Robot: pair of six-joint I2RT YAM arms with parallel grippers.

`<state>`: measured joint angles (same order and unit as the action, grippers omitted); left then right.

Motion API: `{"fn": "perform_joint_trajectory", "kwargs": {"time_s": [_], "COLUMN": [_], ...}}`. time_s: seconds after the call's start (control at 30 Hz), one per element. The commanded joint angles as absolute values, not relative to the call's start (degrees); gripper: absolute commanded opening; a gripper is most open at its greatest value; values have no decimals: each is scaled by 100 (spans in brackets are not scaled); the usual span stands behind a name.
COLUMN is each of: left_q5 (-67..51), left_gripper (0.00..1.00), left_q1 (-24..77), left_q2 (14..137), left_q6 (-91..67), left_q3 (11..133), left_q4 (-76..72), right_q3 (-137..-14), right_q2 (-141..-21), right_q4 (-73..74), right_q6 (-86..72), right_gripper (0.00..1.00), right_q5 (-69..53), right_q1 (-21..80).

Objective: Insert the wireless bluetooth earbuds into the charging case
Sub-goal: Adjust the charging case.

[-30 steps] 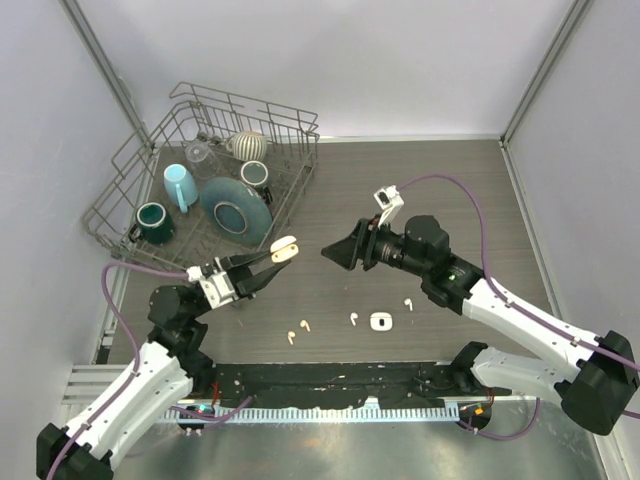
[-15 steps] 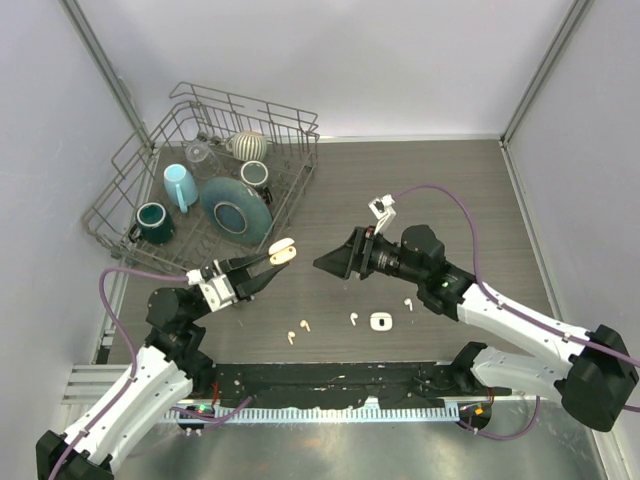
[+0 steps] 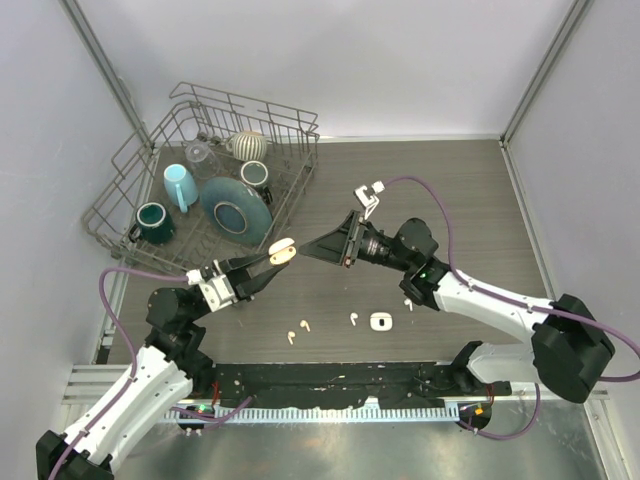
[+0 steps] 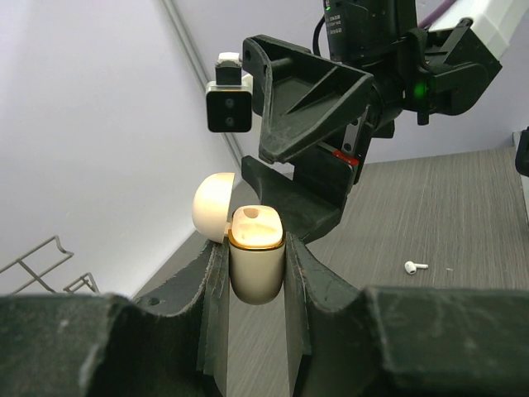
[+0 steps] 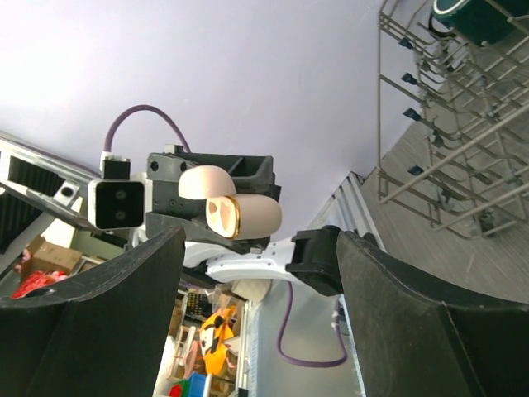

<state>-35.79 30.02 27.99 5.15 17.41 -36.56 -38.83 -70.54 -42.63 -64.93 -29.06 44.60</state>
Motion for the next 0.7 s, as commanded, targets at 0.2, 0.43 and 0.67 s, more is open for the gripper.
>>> {"fn": "perform_joint_trajectory", "kwargs": {"time_s": [0.2,0.43,0.67], "left_q5": [-3577,-3595,-3648], "left_gripper": [0,0,0], "left_q1": [3023,3023,3023], "left_q2": [2909,2944,2971], "left_q6": [475,413,325], "left_q3": [1810,1819,1784], "left_q4": [-4060,-4157,-4298], "right_q3": [-4359,-4403,-4517], "right_q2": [-7426,-7567,-7804], "right_q4": [-5229,-5238,-5265], "right_q6": [-6812,-6794,-6776], "right_gripper": [77,70,63], "right_q5": [-3094,-3085,-3076], "right_q1": [4667,4737,4799]}}
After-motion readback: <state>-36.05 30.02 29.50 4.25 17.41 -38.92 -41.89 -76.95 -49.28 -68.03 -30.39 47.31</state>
